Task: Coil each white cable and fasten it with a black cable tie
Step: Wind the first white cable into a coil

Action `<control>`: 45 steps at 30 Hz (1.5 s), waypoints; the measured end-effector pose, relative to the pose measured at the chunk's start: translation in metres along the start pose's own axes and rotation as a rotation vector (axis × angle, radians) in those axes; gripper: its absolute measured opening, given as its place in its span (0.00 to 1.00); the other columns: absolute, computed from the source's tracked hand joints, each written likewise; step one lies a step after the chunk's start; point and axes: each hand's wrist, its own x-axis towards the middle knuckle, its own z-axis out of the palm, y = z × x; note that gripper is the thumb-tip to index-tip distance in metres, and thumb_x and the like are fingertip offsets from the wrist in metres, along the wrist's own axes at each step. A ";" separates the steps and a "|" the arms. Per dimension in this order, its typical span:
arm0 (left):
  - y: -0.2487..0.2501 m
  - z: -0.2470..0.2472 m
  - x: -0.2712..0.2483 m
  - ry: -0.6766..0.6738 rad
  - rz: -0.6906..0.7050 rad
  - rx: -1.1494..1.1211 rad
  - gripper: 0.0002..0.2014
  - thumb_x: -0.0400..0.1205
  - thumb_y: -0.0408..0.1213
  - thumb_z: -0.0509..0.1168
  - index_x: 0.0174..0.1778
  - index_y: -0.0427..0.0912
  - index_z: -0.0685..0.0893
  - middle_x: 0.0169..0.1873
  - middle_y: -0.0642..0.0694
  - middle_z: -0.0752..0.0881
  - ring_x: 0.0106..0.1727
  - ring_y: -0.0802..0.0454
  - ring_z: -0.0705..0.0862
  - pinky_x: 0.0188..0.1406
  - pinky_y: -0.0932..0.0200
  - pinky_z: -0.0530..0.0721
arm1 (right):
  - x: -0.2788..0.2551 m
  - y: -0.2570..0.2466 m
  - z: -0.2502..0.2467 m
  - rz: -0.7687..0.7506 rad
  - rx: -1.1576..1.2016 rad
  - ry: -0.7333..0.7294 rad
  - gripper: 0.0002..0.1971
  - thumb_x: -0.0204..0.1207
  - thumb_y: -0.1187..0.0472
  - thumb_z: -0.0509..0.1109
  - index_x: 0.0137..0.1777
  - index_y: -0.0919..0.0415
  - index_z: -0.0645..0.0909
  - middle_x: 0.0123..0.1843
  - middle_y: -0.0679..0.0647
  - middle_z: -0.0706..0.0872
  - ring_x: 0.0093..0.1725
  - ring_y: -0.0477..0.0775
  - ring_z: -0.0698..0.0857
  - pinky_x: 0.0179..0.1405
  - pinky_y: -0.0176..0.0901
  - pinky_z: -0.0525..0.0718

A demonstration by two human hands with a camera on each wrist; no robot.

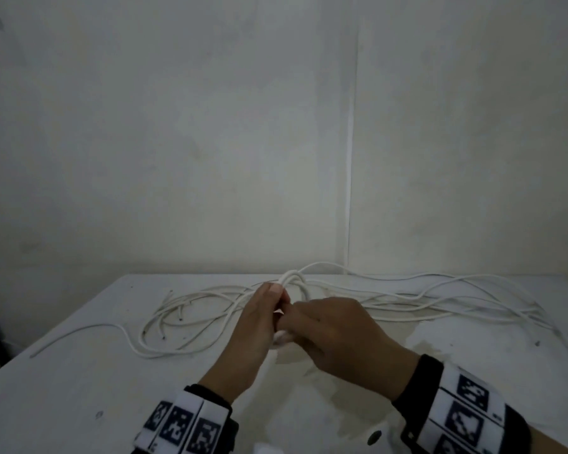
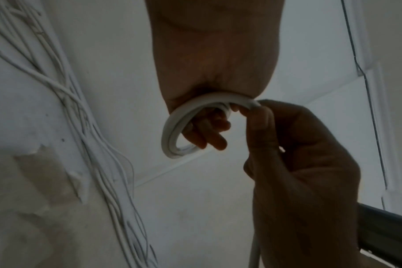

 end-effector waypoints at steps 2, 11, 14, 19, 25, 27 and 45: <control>0.002 0.003 -0.002 -0.048 -0.016 0.028 0.17 0.87 0.38 0.49 0.32 0.40 0.71 0.23 0.49 0.74 0.22 0.57 0.73 0.27 0.66 0.74 | -0.001 0.006 -0.005 0.128 0.089 0.046 0.02 0.74 0.54 0.64 0.44 0.50 0.73 0.33 0.46 0.85 0.28 0.46 0.80 0.26 0.36 0.72; 0.008 0.011 -0.005 -0.216 -0.211 -0.097 0.19 0.87 0.41 0.47 0.30 0.40 0.70 0.16 0.52 0.66 0.15 0.59 0.59 0.17 0.66 0.61 | -0.008 0.036 -0.015 0.323 0.229 0.059 0.13 0.76 0.50 0.60 0.40 0.58 0.81 0.35 0.50 0.84 0.34 0.46 0.77 0.30 0.41 0.75; 0.009 0.011 -0.006 -0.236 -0.248 -0.113 0.21 0.86 0.46 0.48 0.30 0.41 0.72 0.15 0.52 0.65 0.14 0.59 0.58 0.15 0.68 0.60 | -0.010 0.040 -0.012 0.342 0.287 0.050 0.16 0.76 0.52 0.59 0.40 0.62 0.84 0.36 0.52 0.85 0.35 0.46 0.78 0.32 0.41 0.76; 0.016 0.011 -0.008 -0.221 -0.214 -0.115 0.15 0.85 0.37 0.53 0.31 0.40 0.66 0.15 0.52 0.62 0.16 0.59 0.55 0.15 0.68 0.56 | -0.012 0.046 -0.014 0.475 0.407 0.045 0.17 0.77 0.51 0.61 0.46 0.63 0.86 0.40 0.48 0.84 0.41 0.44 0.80 0.40 0.29 0.75; 0.018 0.010 -0.004 -0.100 -0.197 -0.283 0.18 0.85 0.39 0.52 0.28 0.42 0.64 0.14 0.52 0.60 0.14 0.59 0.55 0.12 0.69 0.56 | -0.007 0.029 -0.011 0.664 0.594 0.033 0.17 0.83 0.56 0.56 0.41 0.68 0.78 0.34 0.51 0.77 0.33 0.43 0.73 0.36 0.35 0.71; 0.018 0.009 -0.004 -0.072 -0.201 -0.320 0.18 0.85 0.39 0.52 0.28 0.43 0.64 0.14 0.52 0.60 0.14 0.59 0.55 0.12 0.69 0.56 | -0.007 0.026 -0.012 0.713 0.631 0.032 0.17 0.84 0.58 0.55 0.38 0.68 0.75 0.34 0.54 0.75 0.33 0.41 0.71 0.36 0.34 0.69; -0.008 -0.009 -0.002 -0.197 -0.176 -0.220 0.17 0.84 0.44 0.50 0.35 0.38 0.75 0.22 0.49 0.77 0.29 0.52 0.80 0.40 0.59 0.82 | -0.010 0.018 -0.013 0.778 0.568 -0.063 0.14 0.84 0.57 0.53 0.37 0.48 0.72 0.24 0.45 0.78 0.26 0.40 0.77 0.30 0.28 0.72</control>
